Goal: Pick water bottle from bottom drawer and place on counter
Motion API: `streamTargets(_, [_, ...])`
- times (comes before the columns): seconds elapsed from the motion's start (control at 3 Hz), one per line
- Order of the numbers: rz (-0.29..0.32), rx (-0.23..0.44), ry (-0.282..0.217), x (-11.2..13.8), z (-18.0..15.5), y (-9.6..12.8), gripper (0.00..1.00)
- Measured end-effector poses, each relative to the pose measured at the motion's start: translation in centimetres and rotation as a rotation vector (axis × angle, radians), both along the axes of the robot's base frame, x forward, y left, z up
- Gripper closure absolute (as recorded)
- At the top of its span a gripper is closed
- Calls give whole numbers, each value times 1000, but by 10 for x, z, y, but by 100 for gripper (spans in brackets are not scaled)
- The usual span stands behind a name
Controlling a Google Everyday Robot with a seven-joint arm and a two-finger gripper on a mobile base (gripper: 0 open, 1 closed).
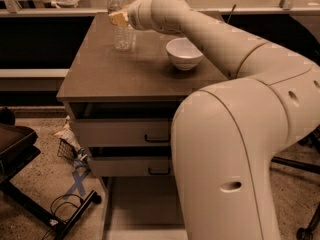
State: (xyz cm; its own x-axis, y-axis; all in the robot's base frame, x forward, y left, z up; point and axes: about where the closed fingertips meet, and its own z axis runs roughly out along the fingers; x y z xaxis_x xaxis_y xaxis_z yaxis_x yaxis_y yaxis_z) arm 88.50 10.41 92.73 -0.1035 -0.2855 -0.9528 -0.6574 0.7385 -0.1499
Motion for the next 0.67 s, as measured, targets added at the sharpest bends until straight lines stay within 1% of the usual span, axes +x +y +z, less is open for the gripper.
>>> streamTargets(0.67, [0, 0, 0, 0, 3, 0, 52])
